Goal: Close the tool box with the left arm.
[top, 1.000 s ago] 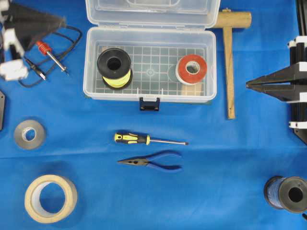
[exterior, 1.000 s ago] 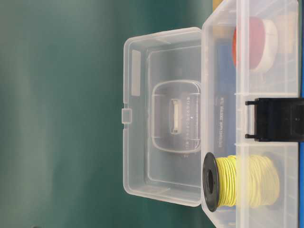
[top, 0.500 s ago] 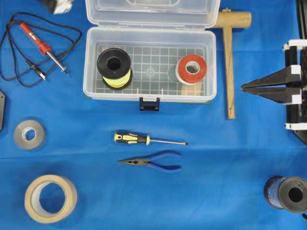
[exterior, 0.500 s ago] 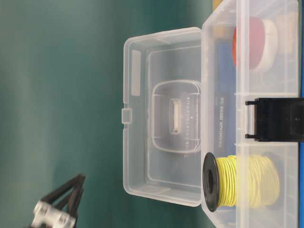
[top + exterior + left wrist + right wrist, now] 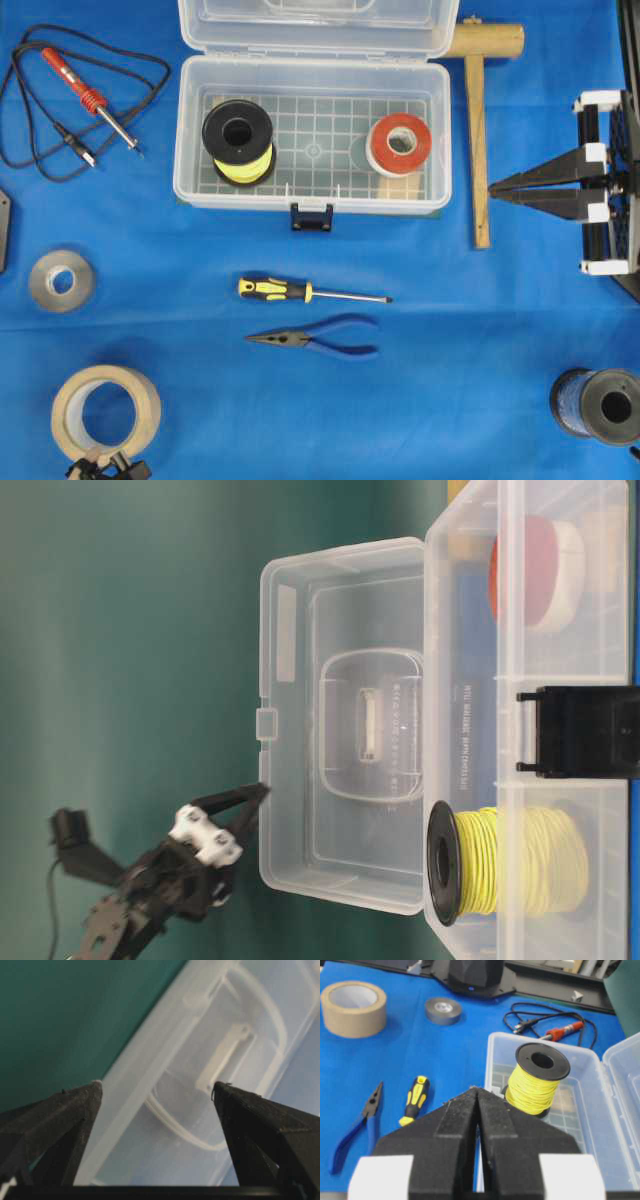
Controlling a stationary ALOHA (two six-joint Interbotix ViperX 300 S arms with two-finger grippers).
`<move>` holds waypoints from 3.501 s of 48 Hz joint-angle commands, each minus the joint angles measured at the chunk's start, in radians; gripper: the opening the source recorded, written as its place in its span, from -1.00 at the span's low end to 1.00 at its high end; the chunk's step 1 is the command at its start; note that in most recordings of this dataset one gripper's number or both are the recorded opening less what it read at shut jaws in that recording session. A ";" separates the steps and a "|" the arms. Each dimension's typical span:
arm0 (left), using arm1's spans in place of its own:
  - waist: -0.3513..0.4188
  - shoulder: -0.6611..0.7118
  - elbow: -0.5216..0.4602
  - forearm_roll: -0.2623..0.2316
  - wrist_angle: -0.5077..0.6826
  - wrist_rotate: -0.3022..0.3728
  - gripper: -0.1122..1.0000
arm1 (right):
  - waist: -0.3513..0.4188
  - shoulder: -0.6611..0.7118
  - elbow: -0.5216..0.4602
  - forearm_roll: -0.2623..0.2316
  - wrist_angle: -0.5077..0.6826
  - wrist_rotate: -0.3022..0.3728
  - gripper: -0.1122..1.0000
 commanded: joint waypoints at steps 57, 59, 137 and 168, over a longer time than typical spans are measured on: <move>-0.341 -0.295 0.178 -0.018 0.244 -0.077 0.80 | -0.002 0.006 -0.009 0.002 -0.009 0.002 -0.80; -0.354 -0.307 0.193 -0.018 0.241 -0.091 0.80 | -0.002 0.006 -0.009 0.002 -0.009 0.002 -0.80; -0.762 -1.111 0.873 -0.009 -0.126 -0.278 0.77 | -0.002 0.000 -0.012 0.002 -0.009 0.002 -0.80; -0.762 -1.249 1.086 -0.009 -0.265 -0.207 0.77 | 0.000 0.005 -0.005 0.002 -0.006 0.002 -0.80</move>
